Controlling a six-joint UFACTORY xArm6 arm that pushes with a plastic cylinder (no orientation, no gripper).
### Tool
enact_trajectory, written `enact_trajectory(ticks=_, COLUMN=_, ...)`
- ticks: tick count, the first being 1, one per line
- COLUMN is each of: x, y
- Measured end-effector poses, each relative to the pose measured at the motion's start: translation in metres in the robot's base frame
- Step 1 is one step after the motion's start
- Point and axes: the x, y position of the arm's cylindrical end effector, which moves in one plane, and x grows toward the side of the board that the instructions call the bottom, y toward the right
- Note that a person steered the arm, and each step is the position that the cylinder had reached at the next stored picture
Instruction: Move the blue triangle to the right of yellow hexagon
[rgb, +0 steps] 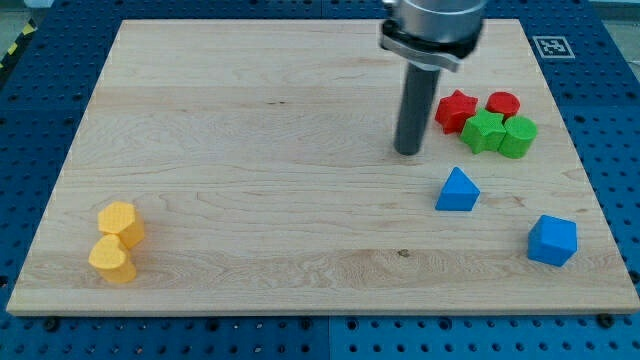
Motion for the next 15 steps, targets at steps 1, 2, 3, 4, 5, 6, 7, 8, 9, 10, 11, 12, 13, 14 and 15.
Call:
enact_trajectory(ticks=1, x=0.019, y=0.037)
enact_trajectory(ticks=2, x=0.022, y=0.065)
enact_trajectory(ticks=3, x=0.037, y=0.073)
enact_trajectory(ticks=4, x=0.069, y=0.069)
enact_trajectory(ticks=5, x=0.068, y=0.040)
enact_trajectory(ticks=6, x=0.052, y=0.007)
enact_trajectory(ticks=7, x=0.052, y=-0.013)
enact_trajectory(ticks=8, x=0.054, y=-0.032)
enact_trajectory(ticks=9, x=0.066, y=-0.040)
enact_trajectory(ticks=10, x=0.090, y=-0.040)
enact_trajectory(ticks=11, x=0.090, y=-0.052)
enact_trajectory(ticks=12, x=0.066, y=-0.061)
enact_trajectory(ticks=13, x=0.065, y=-0.063)
enact_trajectory(ticks=14, x=0.065, y=-0.069)
enact_trajectory(ticks=15, x=0.068, y=-0.079)
